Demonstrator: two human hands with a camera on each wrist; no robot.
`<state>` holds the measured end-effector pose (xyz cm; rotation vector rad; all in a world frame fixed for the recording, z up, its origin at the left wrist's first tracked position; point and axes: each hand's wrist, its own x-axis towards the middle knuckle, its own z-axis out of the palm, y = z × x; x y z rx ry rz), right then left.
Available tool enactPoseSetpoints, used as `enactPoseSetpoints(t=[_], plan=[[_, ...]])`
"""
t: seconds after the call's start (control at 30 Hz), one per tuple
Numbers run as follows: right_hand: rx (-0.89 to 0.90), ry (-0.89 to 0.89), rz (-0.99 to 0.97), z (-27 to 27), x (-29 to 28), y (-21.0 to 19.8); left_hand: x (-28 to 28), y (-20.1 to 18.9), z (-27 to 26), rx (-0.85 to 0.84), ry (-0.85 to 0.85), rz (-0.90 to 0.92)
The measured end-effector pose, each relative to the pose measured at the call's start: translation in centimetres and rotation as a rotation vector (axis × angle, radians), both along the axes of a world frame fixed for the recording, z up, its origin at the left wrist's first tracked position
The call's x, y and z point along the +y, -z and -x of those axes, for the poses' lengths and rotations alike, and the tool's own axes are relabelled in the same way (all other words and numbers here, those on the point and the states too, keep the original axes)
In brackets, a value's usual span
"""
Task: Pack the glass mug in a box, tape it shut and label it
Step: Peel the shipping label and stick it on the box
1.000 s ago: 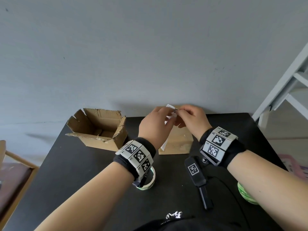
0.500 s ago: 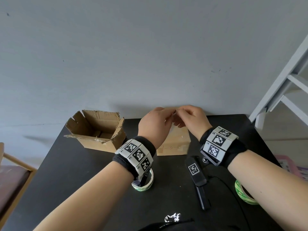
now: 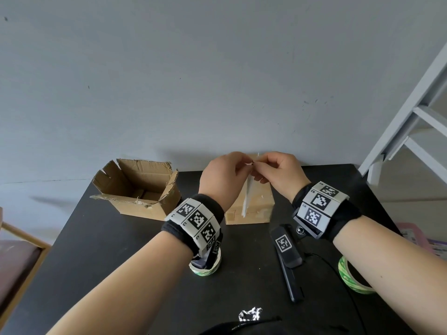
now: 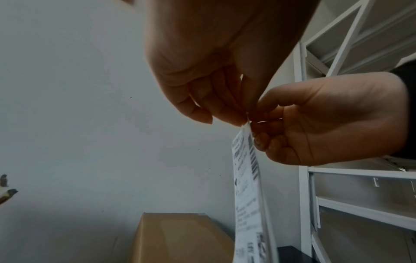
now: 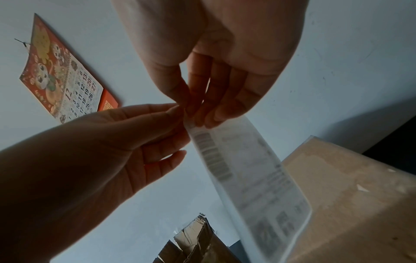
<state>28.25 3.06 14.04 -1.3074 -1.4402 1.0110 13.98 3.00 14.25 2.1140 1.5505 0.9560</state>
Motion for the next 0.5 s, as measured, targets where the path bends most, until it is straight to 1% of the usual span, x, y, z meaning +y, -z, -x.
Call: enactPoseSetpoints(t=[0.23, 0.5], plan=[[-0.064, -0.073, 0.01, -0.31, 0.16, 0.19, 0.07, -0.14, 0.26, -0.147, 0.02, 0.086], [-0.104, -0.126, 0.029, -0.25, 0.41, 0.49, 0.14, 0.05, 0.32, -0.116, 0.011, 0.103]])
